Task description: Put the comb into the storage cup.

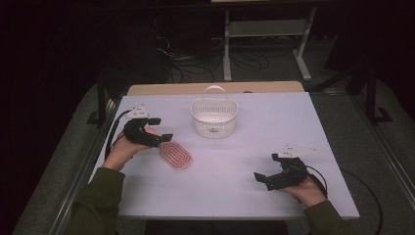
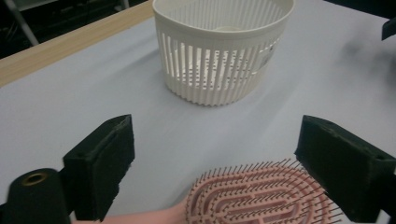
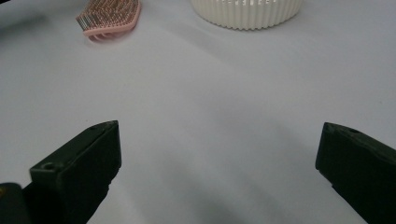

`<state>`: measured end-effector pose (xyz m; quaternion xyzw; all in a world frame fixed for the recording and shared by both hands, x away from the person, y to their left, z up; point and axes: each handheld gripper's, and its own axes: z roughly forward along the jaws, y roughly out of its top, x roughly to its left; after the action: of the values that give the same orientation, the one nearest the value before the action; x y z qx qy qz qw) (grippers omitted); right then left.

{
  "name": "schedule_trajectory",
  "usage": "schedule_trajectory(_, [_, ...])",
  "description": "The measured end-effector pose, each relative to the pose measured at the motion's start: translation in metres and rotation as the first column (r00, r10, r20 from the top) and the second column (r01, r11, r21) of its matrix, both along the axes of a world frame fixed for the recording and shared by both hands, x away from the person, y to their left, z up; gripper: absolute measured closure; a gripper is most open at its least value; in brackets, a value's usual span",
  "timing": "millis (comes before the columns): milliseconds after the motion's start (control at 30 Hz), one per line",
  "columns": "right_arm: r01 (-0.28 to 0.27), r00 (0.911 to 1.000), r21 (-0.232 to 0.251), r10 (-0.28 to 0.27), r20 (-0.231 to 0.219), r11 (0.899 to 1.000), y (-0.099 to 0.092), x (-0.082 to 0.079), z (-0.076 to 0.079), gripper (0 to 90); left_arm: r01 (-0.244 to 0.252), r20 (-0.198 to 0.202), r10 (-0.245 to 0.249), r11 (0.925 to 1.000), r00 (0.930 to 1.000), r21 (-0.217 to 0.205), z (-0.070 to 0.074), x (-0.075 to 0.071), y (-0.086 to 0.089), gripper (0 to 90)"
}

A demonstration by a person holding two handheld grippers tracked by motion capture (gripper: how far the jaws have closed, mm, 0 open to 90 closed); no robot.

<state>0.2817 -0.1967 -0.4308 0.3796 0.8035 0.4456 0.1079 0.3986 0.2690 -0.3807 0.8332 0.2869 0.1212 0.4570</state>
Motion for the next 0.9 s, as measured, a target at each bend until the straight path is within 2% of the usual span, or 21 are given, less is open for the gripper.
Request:
schedule_trajectory(167, [-0.004,1.0000,-0.001,0.004,-0.001,1.000,0.001,0.000,0.000,0.1,-0.024,0.000,0.024,0.9996,0.9997,0.016,-0.004,0.005,0.002,15.8])
schedule_trajectory(733, [-0.006,1.0000,0.000,0.006,-0.001,1.000,0.001,0.000,0.000,0.1,-0.087,0.019,0.086,0.9944,0.9961,0.060,-0.011,0.015,0.009,34.4])
schedule_trajectory(800, [-0.007,1.0000,0.001,0.007,-0.001,1.000,0.001,0.000,0.000,0.1,-0.094,0.018,0.093,0.9929,0.9955,0.073,-0.012,0.017,0.010,36.5])
schedule_trajectory(833, [-0.008,1.0000,-0.001,0.008,0.000,1.000,0.001,0.000,0.000,0.1,-0.099,0.018,0.097,0.9906,0.9951,0.095,-0.011,0.019,0.011,37.6])
schedule_trajectory(900, [-0.007,1.0000,-0.002,0.007,0.000,1.000,0.001,0.000,0.000,0.1,-0.100,0.018,0.099,0.9896,0.9949,0.103,-0.010,0.021,0.011,40.8])
